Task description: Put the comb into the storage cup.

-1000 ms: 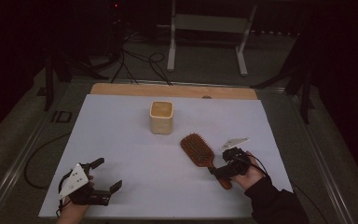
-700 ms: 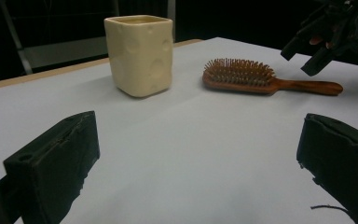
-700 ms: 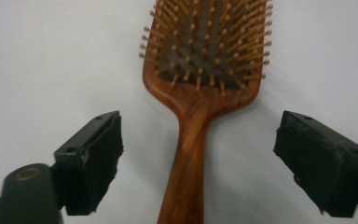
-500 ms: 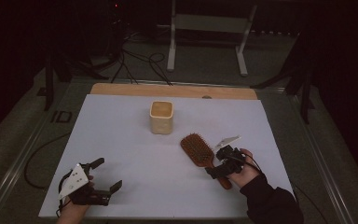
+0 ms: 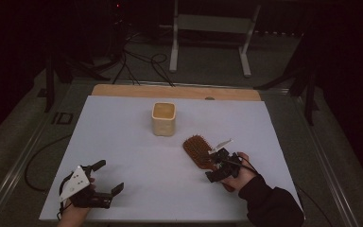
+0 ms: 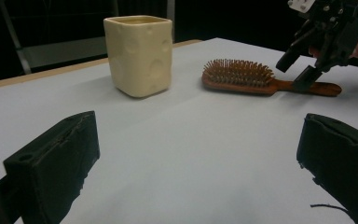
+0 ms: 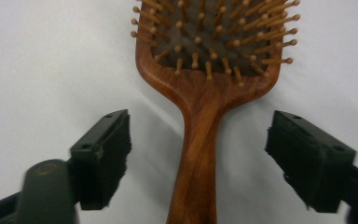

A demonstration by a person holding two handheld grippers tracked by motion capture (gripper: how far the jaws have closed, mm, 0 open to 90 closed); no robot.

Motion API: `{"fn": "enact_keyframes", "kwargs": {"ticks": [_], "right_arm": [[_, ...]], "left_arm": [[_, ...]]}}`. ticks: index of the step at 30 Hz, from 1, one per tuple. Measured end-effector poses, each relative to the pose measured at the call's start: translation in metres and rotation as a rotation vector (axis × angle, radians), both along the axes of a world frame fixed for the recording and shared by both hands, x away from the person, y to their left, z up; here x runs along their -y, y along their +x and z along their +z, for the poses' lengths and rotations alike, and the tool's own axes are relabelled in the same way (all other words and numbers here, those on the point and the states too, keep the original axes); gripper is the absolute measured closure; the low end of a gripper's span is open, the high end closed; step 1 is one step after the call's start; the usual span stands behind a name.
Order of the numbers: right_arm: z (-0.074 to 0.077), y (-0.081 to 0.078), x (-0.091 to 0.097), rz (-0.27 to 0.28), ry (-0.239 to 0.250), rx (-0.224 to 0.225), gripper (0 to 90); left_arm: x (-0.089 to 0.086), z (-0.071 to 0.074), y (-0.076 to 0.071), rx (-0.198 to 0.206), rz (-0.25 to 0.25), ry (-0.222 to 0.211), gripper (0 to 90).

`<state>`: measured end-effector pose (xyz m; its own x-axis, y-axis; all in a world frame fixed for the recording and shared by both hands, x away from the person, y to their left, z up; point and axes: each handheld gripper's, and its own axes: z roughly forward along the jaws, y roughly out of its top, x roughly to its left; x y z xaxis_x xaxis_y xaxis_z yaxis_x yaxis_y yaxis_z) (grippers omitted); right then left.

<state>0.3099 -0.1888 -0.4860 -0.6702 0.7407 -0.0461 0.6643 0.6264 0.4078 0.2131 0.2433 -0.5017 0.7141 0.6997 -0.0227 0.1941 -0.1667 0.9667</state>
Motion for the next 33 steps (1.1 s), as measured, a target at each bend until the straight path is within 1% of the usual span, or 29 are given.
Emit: {"fn": "enact_keyframes", "kwargs": {"ticks": [2, 3, 4, 5, 6, 8, 9, 11, 13, 14, 15, 17, 18, 19, 21, 25, 29, 32, 33], "right_arm": [[-0.001, 0.002, -0.001, 0.003, -0.025, -0.018, 24.6], [-0.002, 0.004, -0.002, 0.004, -0.036, -0.026, 27.4], [-0.002, 0.005, -0.003, 0.006, -0.044, -0.043, 29.2], [-0.003, 0.006, -0.004, 0.003, -0.051, -0.051, 29.6], [-0.003, 0.007, -0.004, 0.0, -0.062, -0.058, 31.8], [-0.003, 0.01, -0.005, -0.01, -0.066, -0.081, 34.4], [-0.003, 0.011, -0.006, -0.024, -0.07, -0.092, 35.7], [-0.003, 0.014, -0.007, -0.025, -0.085, -0.101, 37.3], [-0.003, 0.016, -0.008, -0.039, -0.087, -0.11, 37.8], [-0.004, 0.017, -0.009, -0.041, -0.092, -0.115, 40.6], [-0.004, 0.018, -0.009, -0.046, -0.087, -0.123, 43.8], [-0.006, 0.02, -0.01, -0.047, -0.09, -0.141, 46.2], [-0.007, 0.02, -0.011, -0.043, -0.095, -0.145, 48.9], [-0.007, 0.02, -0.011, -0.039, -0.088, -0.151, 50.3], [-0.007, 0.021, -0.011, -0.048, -0.084, -0.158, 53.6], [-0.006, 0.023, -0.012, -0.058, -0.099, -0.163, 58.9], [-0.006, 0.022, -0.013, -0.068, -0.104, -0.166, 61.2], [-0.005, 0.02, -0.016, -0.065, -0.115, -0.165, 68.0], [-0.005, 0.019, -0.017, -0.064, -0.118, -0.162, 68.3]], "left_arm": [[0.0, 0.0, 0.0, 0.0, 0.0, -0.001, 0.0], [0.0, 0.0, 0.0, 0.001, 0.001, -0.001, 0.0], [0.0, 0.0, 0.0, -0.001, 0.001, -0.001, 0.0], [0.0, 0.0, 0.0, -0.001, 0.0, -0.001, 0.0], [-0.001, 0.0, 0.0, -0.001, 0.0, -0.002, 0.0], [-0.001, 0.0, 0.0, -0.001, 0.0, -0.003, 0.0], [0.0, 0.0, 0.0, 0.0, -0.001, -0.004, 0.0], [0.0, 0.0, 0.0, 0.0, -0.002, -0.007, 0.0], [0.0, 0.0, 0.0, -0.001, -0.003, -0.004, 0.0], [0.0, 0.0, 0.0, -0.001, -0.003, -0.004, 0.0], [0.0, 0.0, 0.0, -0.001, -0.003, -0.007, 0.0], [0.0, 0.001, 0.0, 0.0, -0.002, -0.007, 0.0], [0.0, 0.001, 0.0, -0.001, -0.003, -0.008, 0.0], [0.0, 0.0, 0.0, -0.001, -0.003, -0.008, 0.0], [0.0, 0.0, 0.0, -0.002, -0.003, -0.006, 0.0], [0.0, 0.0, 0.0, -0.003, -0.002, -0.006, 0.0], [0.0, 0.0, 0.0, -0.005, -0.002, -0.006, 0.0], [0.0, 0.0, 0.0, -0.006, -0.001, -0.007, 0.0], [0.0, 0.0, 0.0, -0.005, -0.002, -0.006, 0.0]]}}
